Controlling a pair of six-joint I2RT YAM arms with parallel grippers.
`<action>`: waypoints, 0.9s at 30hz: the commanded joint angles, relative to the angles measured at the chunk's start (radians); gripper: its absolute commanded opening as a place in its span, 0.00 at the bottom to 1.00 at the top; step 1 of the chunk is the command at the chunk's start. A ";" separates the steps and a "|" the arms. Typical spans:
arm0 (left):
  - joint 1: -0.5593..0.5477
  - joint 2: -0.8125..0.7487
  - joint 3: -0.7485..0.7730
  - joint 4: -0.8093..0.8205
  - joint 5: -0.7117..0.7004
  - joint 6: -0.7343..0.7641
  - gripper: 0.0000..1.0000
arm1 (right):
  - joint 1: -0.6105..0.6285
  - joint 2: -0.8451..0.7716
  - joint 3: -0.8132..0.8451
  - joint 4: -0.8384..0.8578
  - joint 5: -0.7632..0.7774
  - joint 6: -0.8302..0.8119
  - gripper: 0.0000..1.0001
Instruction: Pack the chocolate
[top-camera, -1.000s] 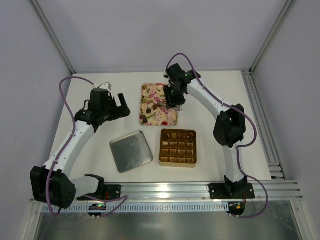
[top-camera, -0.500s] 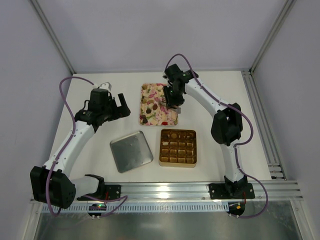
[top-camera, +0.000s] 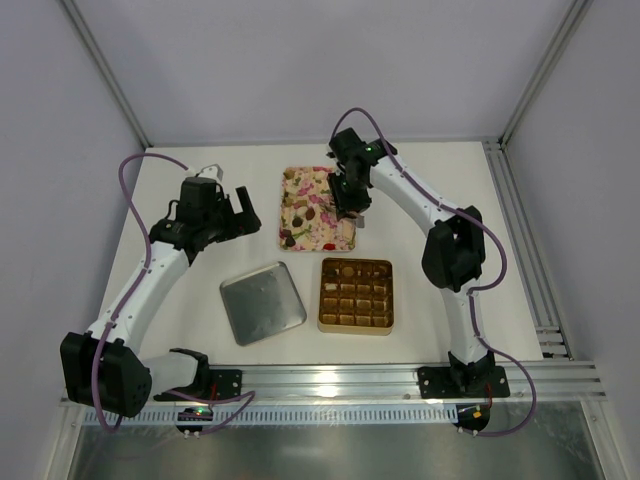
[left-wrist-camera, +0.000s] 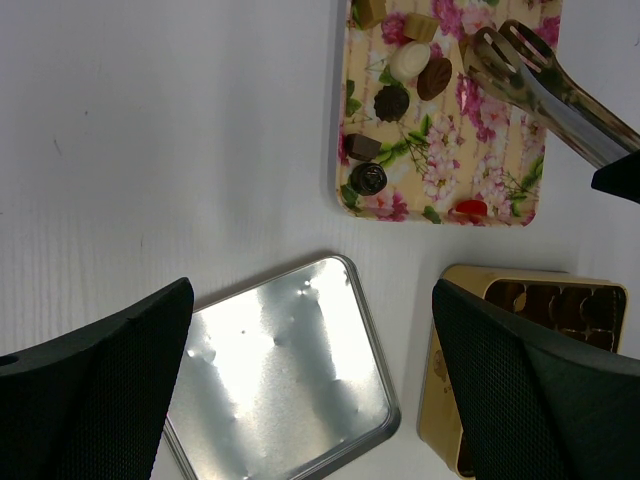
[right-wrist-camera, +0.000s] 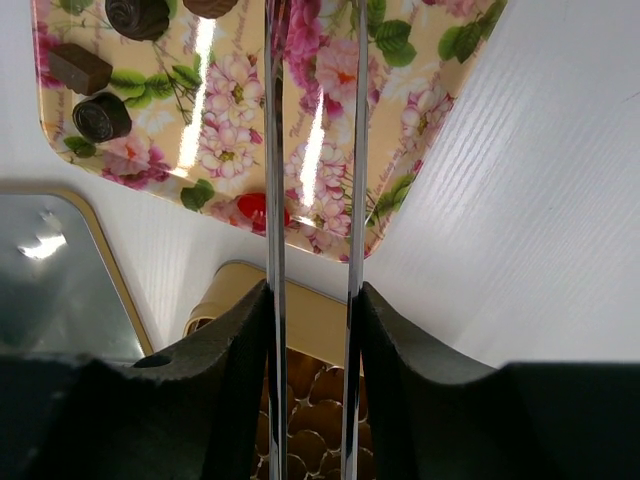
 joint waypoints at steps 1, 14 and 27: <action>0.000 0.000 0.028 0.010 0.012 0.013 1.00 | 0.006 -0.002 0.056 -0.011 0.013 -0.018 0.41; 0.002 0.002 0.028 0.008 0.007 0.013 1.00 | 0.006 0.022 0.085 -0.011 0.003 -0.027 0.41; 0.002 -0.003 0.028 0.008 0.006 0.013 1.00 | 0.003 0.033 0.093 -0.018 -0.002 -0.033 0.37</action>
